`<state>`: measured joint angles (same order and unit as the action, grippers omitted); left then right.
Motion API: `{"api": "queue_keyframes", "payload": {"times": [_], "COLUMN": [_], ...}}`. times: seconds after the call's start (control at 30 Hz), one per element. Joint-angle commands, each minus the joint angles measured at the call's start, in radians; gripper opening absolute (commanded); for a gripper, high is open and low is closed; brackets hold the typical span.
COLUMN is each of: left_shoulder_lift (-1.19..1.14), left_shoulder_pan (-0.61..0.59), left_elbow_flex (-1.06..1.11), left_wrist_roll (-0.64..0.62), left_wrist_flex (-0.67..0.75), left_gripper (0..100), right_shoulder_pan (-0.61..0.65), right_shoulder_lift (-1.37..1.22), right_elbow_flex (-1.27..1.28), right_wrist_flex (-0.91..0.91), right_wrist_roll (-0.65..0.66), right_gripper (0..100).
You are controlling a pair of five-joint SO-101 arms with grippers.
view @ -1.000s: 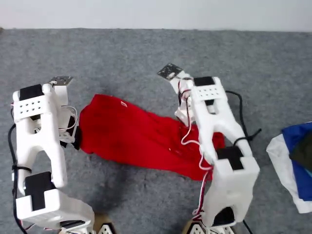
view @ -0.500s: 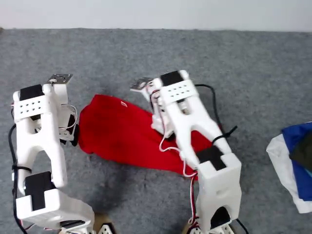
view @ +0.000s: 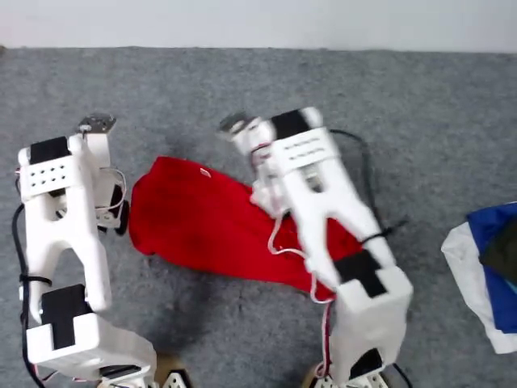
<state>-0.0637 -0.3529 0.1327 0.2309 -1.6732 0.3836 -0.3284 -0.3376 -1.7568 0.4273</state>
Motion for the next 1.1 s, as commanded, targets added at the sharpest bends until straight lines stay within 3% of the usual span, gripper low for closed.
{"api": "queue_keyframes", "payload": {"times": [0.0, 0.07, 0.2, 0.43, 0.67, 0.97, 1.07], "left_shoulder_lift": [0.015, -0.04, -0.201, -0.509, -0.677, -0.819, -0.816], "left_shoulder_pan": [0.021, 0.04, 0.041, 0.048, 0.17, 0.293, 0.304], "left_elbow_flex": [-0.065, -0.094, -0.239, -0.521, -0.596, -0.736, -0.75], "left_wrist_roll": [0.002, -0.008, -0.187, -0.195, -0.17, -0.167, -0.167], "left_wrist_flex": [-0.012, -0.035, -0.08, -0.084, -0.081, -0.083, -0.083], "left_gripper": [12, 19, 37, 36, 28, 2, 1], "right_shoulder_pan": [-0.094, -0.131, -0.22, -0.45, -0.618, -0.76, -0.769], "right_shoulder_lift": [0.104, 0.11, 0.111, 0.168, 0.191, 0.191, 0.189], "right_elbow_flex": [-0.029, 0.008, 0.087, 0.14, 0.144, 0.144, 0.144], "right_wrist_flex": [-0.038, -0.039, -0.039, -0.039, -0.038, -0.038, -0.038], "right_wrist_roll": [0.0, 0.043, 0.14, 0.278, 0.345, 0.345, 0.345], "right_gripper": [4.0, 3.7, 3.7, 3.6, 3.6, 3.6, 3.6]}}
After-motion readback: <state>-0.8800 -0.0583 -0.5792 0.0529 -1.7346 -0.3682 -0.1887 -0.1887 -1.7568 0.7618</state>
